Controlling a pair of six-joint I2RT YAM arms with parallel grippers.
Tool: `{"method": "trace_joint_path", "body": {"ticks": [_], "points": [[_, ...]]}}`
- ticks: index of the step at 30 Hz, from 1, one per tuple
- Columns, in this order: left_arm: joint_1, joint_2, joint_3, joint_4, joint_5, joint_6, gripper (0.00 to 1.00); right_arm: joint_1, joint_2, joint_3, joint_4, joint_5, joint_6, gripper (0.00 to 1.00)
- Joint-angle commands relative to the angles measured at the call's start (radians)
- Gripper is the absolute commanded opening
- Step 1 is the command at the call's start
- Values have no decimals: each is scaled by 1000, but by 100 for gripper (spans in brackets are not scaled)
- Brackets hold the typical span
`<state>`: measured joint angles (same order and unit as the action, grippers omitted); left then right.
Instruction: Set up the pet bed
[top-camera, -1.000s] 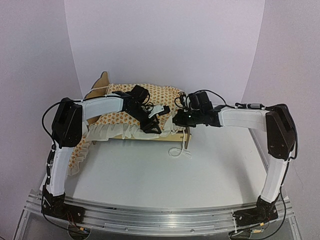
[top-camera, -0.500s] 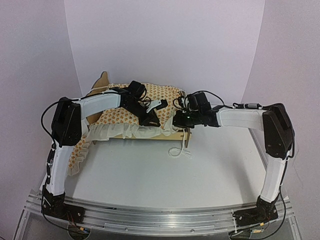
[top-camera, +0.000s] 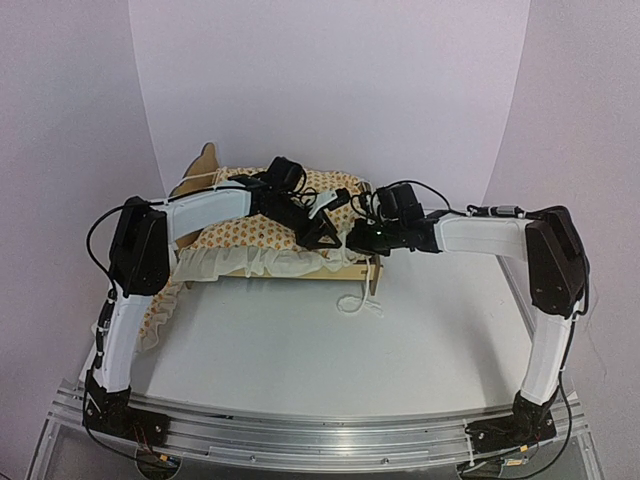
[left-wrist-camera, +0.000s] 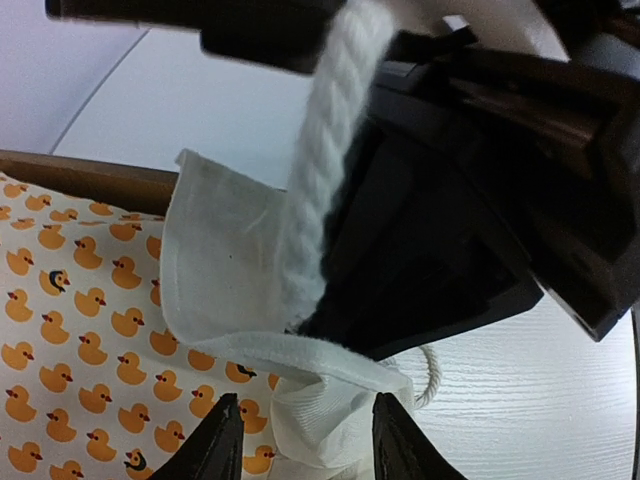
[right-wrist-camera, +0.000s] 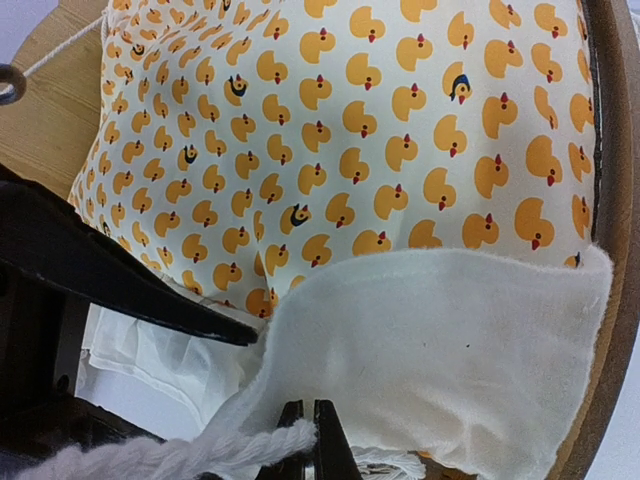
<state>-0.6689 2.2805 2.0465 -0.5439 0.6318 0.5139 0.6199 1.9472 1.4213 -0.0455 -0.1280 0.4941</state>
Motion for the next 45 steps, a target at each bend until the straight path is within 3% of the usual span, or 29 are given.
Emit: {"method": "trace_joint_path", "body": {"ticks": [1, 3, 8, 10, 12, 13, 21, 34, 45], "points": [[-9, 44, 45, 25, -3, -14, 35, 0, -2, 36, 19, -6, 0, 0], [-10, 46, 45, 31, 7, -12, 30, 0, -1, 37, 19, -7, -1, 0], [-19, 61, 62, -9, 48, 4, 31, 1, 5, 37, 19, -11, 0, 0], [-22, 62, 57, -7, 50, 4, 23, 0, 6, 37, 20, -12, 0, 0], [-22, 63, 60, 1, 37, -16, 5, -2, 5, 36, 19, -12, -1, 0], [-21, 62, 69, 5, 25, -27, 1, -2, 3, 36, 19, -12, -4, 0], [45, 24, 153, 24, -9, -31, 0, -3, -18, 36, 20, -47, -57, 0], [51, 27, 126, 121, -133, 1, 0, 34, 78, 115, -3, -30, -151, 0], [50, 6, 64, 156, -142, 7, 0, 33, 283, 415, -566, -121, -305, 0]]}}
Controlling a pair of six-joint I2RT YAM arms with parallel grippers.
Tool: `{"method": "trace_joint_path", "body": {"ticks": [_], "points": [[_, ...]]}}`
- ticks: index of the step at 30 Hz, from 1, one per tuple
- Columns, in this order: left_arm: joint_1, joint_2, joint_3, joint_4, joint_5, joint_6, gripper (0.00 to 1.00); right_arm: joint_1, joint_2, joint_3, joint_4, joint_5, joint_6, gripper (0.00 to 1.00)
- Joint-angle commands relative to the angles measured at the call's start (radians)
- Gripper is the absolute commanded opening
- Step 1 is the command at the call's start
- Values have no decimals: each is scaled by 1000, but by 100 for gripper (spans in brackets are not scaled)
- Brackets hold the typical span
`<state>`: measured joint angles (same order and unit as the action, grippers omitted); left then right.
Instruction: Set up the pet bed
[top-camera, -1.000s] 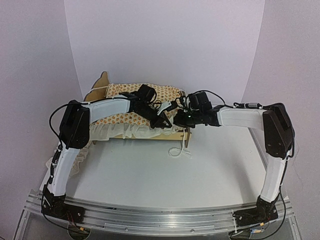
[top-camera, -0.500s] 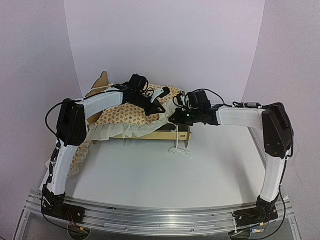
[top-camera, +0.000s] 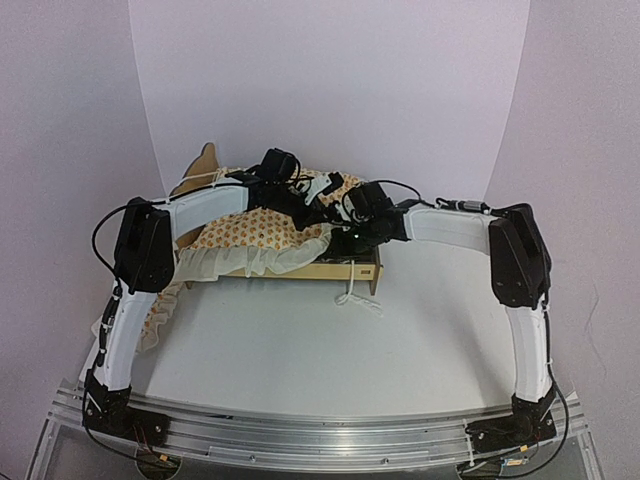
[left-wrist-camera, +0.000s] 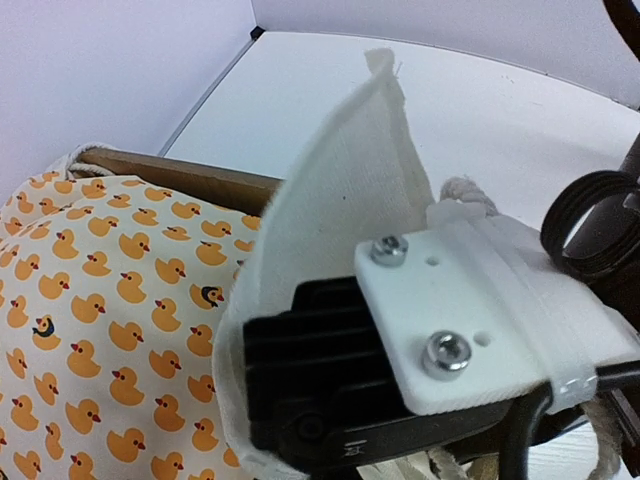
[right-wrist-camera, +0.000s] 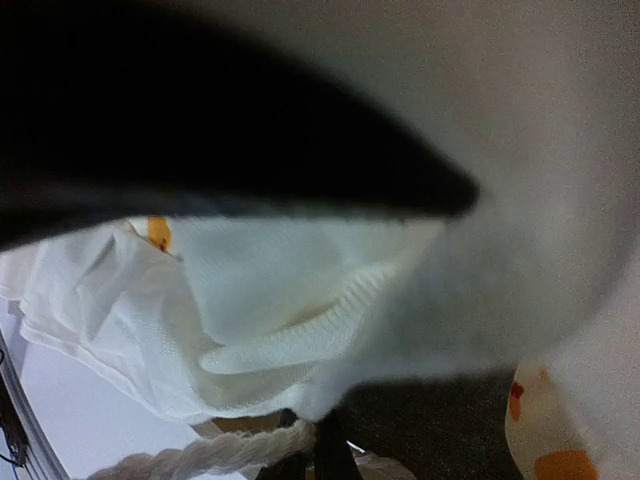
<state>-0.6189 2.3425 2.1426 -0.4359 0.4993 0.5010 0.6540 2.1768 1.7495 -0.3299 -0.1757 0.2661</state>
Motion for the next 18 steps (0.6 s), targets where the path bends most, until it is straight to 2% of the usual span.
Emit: {"method": "trace_joint_path", "body": {"ticks": [1, 8, 11, 12, 14, 16, 18], "points": [[0, -58, -40, 50, -10, 22, 0, -3, 77, 118, -339, -88, -90, 0], [1, -63, -58, 41, -17, 25, 0, -36, 209, 303, -633, -198, -143, 0], [1, -69, -55, 40, -26, 30, 2, -57, 288, 431, -779, -248, -178, 0], [1, -69, -52, 36, -36, 32, 7, -59, 330, 476, -867, -243, -201, 0], [1, -75, -42, 26, -59, 33, 29, -59, 395, 580, -997, -245, -241, 0], [6, -89, -38, 7, -60, 34, 49, -59, 419, 594, -1045, -252, -265, 0], [14, -113, -42, -17, -43, 36, 64, -58, 422, 587, -1038, -233, -303, 2]]}}
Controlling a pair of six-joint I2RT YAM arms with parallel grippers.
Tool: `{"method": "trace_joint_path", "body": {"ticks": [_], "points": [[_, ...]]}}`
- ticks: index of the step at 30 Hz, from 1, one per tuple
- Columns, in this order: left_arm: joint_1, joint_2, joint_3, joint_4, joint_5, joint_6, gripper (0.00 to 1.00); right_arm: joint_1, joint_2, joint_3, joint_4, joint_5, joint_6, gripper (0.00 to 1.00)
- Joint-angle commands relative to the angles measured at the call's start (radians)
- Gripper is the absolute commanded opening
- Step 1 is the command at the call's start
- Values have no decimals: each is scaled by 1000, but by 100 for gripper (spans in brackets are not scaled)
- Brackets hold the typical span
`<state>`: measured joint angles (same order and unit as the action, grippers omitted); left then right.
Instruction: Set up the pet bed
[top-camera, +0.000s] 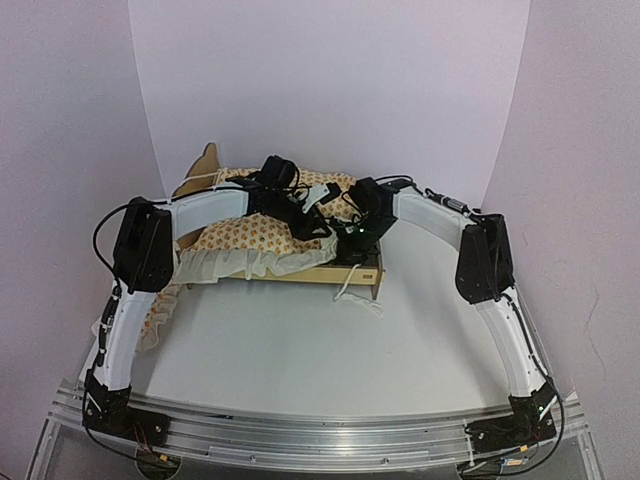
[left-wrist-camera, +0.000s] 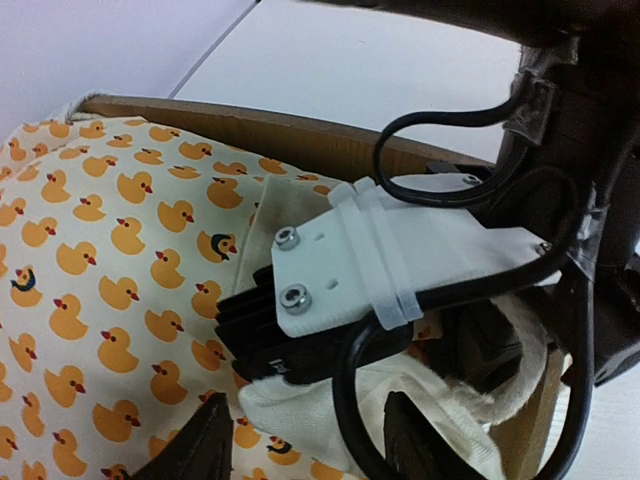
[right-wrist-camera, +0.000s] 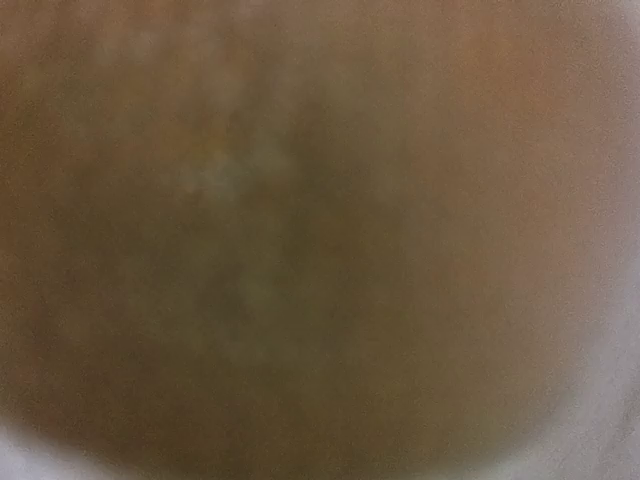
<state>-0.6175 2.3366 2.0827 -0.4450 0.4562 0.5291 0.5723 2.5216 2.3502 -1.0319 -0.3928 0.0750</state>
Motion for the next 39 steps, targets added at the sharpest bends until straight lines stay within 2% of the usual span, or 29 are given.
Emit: {"method": "trace_joint_path", "body": {"ticks": [1, 3, 5, 12, 18, 22, 26, 32, 36, 39], "points": [[17, -121, 15, -20, 13, 12, 69, 23, 83, -7, -333, 0, -126, 4], [24, -149, 14, -55, 45, 32, 77, 25, 108, 37, -330, 43, -161, 8], [29, -176, 13, -103, 85, 71, 78, 26, 140, 100, -325, 78, -195, 12], [30, -276, -57, -310, 290, 224, 71, 60, 240, 174, -282, 124, -331, 33], [28, -304, -130, -335, 320, 235, 66, 65, 229, 138, -282, 160, -285, 46], [27, -299, -115, -362, 341, 257, 58, 63, 112, 164, -232, 59, -219, 48], [23, -301, -76, -388, 380, 277, 51, 61, -53, 96, -129, -59, -102, 51], [-18, -301, -122, -391, 365, 294, 43, 60, -199, -16, -91, -58, 50, 54], [-37, -295, -172, -288, 360, 222, 42, 60, -213, -17, -89, -53, 88, 58], [-58, -288, -212, -209, 336, 206, 42, 60, -242, -37, -84, -37, 114, 55]]}}
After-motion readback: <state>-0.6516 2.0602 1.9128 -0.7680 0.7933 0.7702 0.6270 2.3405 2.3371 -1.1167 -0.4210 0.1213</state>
